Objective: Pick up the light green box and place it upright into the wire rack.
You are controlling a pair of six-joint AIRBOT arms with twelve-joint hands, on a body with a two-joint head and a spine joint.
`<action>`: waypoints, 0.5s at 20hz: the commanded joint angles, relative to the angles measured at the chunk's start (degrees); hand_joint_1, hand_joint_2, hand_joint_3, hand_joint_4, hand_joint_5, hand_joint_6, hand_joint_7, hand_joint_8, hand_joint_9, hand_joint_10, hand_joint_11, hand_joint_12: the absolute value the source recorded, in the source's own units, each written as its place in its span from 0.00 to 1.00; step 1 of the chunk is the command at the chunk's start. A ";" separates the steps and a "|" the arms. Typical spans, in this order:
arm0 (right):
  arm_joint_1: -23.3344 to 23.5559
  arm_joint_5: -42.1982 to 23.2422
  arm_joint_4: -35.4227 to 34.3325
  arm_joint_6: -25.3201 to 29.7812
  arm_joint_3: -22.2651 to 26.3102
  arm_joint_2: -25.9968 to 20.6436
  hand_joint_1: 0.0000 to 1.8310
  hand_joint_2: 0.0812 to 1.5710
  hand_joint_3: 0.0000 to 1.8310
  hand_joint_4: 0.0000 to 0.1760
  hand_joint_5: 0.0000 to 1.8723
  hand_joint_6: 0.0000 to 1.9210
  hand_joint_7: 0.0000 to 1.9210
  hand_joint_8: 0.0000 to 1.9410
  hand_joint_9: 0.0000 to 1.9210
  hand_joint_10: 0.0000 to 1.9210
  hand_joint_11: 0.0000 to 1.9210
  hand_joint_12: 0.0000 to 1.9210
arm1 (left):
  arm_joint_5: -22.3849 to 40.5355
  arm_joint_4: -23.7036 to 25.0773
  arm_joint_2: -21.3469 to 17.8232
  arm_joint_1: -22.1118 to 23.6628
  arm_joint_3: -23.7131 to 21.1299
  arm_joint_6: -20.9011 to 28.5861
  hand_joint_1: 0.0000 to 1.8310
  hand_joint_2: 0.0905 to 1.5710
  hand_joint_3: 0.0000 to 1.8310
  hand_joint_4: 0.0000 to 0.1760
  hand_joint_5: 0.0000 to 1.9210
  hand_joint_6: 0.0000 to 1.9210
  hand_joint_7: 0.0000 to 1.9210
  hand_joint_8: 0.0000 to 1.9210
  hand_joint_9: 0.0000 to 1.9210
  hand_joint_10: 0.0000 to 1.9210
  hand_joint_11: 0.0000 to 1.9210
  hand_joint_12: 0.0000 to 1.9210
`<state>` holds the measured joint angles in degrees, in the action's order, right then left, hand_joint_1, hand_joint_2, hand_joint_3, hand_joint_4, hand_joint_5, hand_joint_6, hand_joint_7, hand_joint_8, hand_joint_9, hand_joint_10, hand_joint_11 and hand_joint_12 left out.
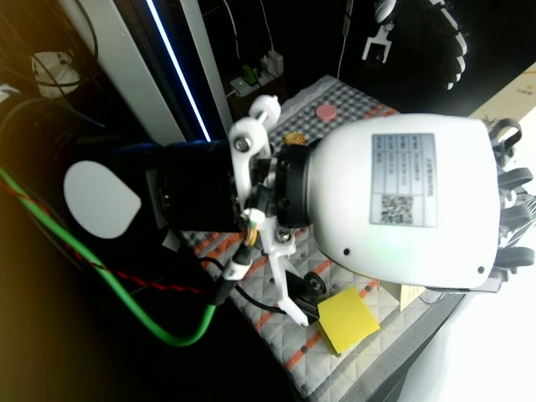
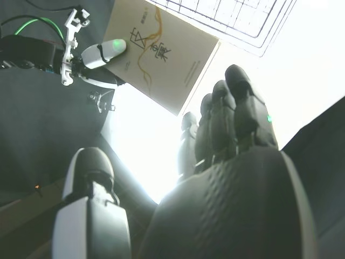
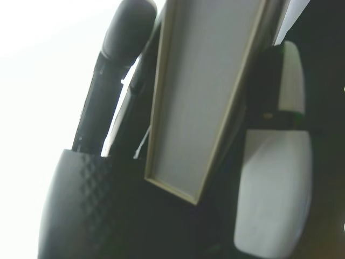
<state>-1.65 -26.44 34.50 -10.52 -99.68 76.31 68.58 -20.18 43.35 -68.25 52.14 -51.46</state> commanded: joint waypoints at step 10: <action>1.98 -6.76 -2.05 -0.27 1.87 -1.23 0.61 0.76 0.00 0.00 0.42 0.65 0.70 0.06 0.78 0.02 0.60 0.50 | 6.23 -0.25 0.67 0.17 0.35 0.69 0.33 0.62 0.00 0.35 0.13 0.00 0.10 0.00 0.10 0.00 0.00 0.34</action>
<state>-1.13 -26.96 35.09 -10.79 -97.62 75.64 68.16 -20.38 43.99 -68.27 52.14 -51.35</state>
